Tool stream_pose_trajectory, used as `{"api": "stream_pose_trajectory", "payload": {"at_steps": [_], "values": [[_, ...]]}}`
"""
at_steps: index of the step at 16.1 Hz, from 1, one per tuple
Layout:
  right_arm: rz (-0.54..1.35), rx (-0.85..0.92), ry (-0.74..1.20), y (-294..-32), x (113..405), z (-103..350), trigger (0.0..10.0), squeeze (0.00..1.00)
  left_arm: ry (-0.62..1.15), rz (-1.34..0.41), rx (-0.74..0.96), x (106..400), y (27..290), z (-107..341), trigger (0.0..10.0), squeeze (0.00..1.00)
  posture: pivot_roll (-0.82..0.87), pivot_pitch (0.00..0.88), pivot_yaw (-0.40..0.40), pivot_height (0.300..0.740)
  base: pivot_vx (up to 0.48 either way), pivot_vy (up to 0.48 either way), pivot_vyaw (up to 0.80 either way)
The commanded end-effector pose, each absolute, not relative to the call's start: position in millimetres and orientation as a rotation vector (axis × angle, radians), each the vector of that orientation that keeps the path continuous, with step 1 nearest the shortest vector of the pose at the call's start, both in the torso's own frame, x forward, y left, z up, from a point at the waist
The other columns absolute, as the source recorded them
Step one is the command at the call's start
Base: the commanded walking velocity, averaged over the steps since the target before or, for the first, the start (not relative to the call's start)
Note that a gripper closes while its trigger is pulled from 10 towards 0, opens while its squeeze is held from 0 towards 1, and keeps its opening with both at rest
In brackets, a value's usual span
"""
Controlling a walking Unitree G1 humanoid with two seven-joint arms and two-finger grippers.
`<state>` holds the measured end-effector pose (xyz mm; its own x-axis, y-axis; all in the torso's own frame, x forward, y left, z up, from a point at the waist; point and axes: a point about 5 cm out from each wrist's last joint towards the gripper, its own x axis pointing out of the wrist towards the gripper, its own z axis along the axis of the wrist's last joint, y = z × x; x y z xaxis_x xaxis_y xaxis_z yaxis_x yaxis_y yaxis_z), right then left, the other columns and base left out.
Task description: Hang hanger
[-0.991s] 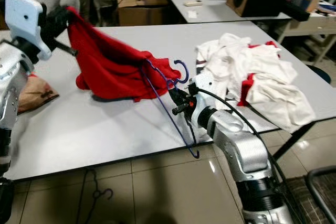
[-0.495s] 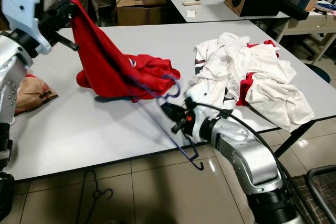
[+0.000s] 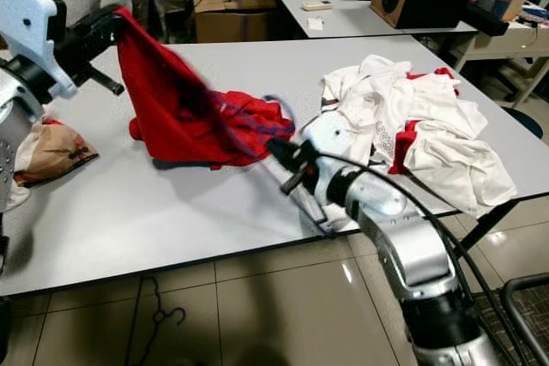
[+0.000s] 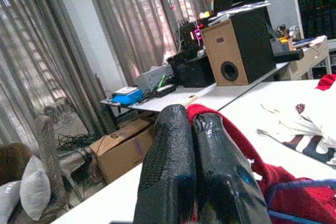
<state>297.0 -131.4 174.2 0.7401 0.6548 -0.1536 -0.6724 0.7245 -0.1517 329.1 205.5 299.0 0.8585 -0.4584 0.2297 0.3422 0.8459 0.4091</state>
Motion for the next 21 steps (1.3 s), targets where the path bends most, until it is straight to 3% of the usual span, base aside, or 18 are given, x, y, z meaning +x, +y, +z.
{"api": "stream_pose_trajectory", "payload": {"at_steps": [1,6,9,11,15,17,19,21], "values": [[0.713,-0.247,0.180,-142,296,161,10.0,0.00,-0.376,-0.417,0.347,325,208,311,0.0,0.00,-0.01,0.000,-0.031,0.740,0.000,0.000,0.00],[0.655,-0.207,0.257,-142,299,144,10.0,0.00,-0.527,-0.553,0.195,309,192,336,0.0,0.00,-0.01,0.000,-0.034,0.740,0.000,0.000,0.00],[0.651,0.087,0.169,-135,303,162,10.0,0.00,-0.389,-0.536,0.295,313,196,312,0.0,0.00,-0.01,0.000,-0.032,0.740,0.000,0.000,0.00],[0.608,0.404,0.109,-136,307,174,10.0,0.00,-0.292,-0.513,0.336,313,200,292,0.0,0.00,-0.02,0.000,-0.032,0.740,0.000,0.000,0.00],[0.604,0.814,0.157,-126,306,170,10.0,0.00,-0.220,-0.551,0.338,307,184,257,0.0,0.00,-0.02,0.000,-0.031,0.740,0.000,0.000,0.00],[0.579,0.957,0.196,-124,308,166,10.0,0.00,-0.191,-0.620,0.318,302,168,244,0.0,0.00,-0.02,0.000,-0.032,0.740,0.000,0.000,0.00],[0.561,0.953,0.239,-125,308,162,10.0,0.00,-0.217,-0.705,0.298,294,157,245,0.0,0.00,-0.03,0.000,-0.033,0.740,0.000,0.000,0.00],[0.553,1.067,0.219,-126,310,166,10.0,0.00,-0.210,-0.772,0.293,288,152,245,0.0,0.00,-0.02,0.000,-0.033,0.740,0.000,0.000,0.00]]}}
